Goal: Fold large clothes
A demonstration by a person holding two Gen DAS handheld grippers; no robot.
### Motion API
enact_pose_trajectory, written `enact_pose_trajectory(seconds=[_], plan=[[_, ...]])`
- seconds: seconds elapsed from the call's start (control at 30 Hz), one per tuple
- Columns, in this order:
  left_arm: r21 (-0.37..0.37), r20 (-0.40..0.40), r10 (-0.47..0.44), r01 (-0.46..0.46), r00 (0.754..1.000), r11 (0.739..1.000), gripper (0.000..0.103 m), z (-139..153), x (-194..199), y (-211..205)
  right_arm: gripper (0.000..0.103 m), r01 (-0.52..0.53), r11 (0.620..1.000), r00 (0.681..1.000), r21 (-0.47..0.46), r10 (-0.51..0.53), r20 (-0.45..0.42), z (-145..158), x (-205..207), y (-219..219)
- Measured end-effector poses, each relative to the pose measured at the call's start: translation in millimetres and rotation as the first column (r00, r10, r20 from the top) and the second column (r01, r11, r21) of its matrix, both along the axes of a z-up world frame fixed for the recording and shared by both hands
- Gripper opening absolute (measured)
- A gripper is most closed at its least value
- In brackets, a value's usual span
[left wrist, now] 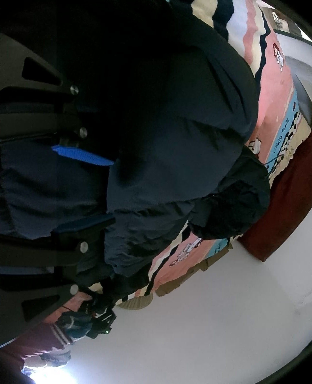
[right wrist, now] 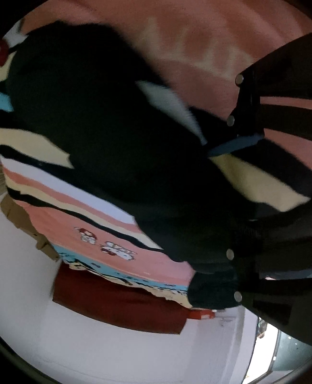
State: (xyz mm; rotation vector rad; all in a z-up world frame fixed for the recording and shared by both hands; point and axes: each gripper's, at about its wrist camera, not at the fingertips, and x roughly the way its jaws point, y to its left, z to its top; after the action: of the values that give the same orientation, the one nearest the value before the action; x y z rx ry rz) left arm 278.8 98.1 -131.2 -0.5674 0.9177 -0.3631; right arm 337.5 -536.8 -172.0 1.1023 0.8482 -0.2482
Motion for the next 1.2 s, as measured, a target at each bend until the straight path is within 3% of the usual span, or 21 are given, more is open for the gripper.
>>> enact_pose_trajectory(seconds=[0.07,0.13,0.17,0.2,0.3,0.57,0.7,0.87,1.03,1.2], plan=[[0.000,-0.002,0.004,-0.004,1.000,1.000,0.041,-1,0,0,0.058,0.007,1.000,1.000,-0.018,-0.007,-0.002,0,11,-4],[0.003,-0.005,0.005,-0.005,1.000,1.000,0.041,-1,1,-1,0.044,0.011,0.999,1.000,-0.042,-0.011,-0.010,-1,23,-8],[0.004,-0.007,0.006,-0.006,1.000,1.000,0.041,-1,0,-1,0.029,0.018,0.998,1.000,-0.054,-0.019,-0.016,-2,30,-10],[0.006,-0.007,0.006,-0.006,1.000,1.000,0.041,-1,0,-2,0.021,0.023,0.998,1.000,-0.057,-0.024,-0.015,-3,34,-12],[0.004,-0.007,0.006,-0.006,1.000,1.000,0.041,-1,0,-1,0.013,0.007,0.997,1.000,-0.070,-0.008,-0.004,1,39,-11],[-0.023,0.009,0.006,-0.006,1.000,1.000,0.041,1,-3,5,0.011,-0.043,0.995,0.998,-0.084,0.047,0.050,34,24,2],[-0.056,0.021,0.009,-0.008,1.000,0.998,0.041,3,-7,10,0.009,-0.086,0.992,0.992,-0.090,0.094,0.083,65,14,18],[-0.096,0.036,0.006,-0.003,0.999,0.995,0.041,8,-14,19,0.007,-0.158,0.974,0.975,-0.165,0.180,0.132,117,17,55],[-0.089,0.051,0.024,-0.019,0.998,0.996,0.041,22,-25,34,0.007,-0.266,0.923,0.931,-0.279,0.321,0.174,159,38,111],[-0.050,0.067,0.058,-0.055,0.996,0.997,0.041,37,-41,58,0.007,-0.402,0.830,0.848,-0.387,0.497,0.185,178,59,177]])
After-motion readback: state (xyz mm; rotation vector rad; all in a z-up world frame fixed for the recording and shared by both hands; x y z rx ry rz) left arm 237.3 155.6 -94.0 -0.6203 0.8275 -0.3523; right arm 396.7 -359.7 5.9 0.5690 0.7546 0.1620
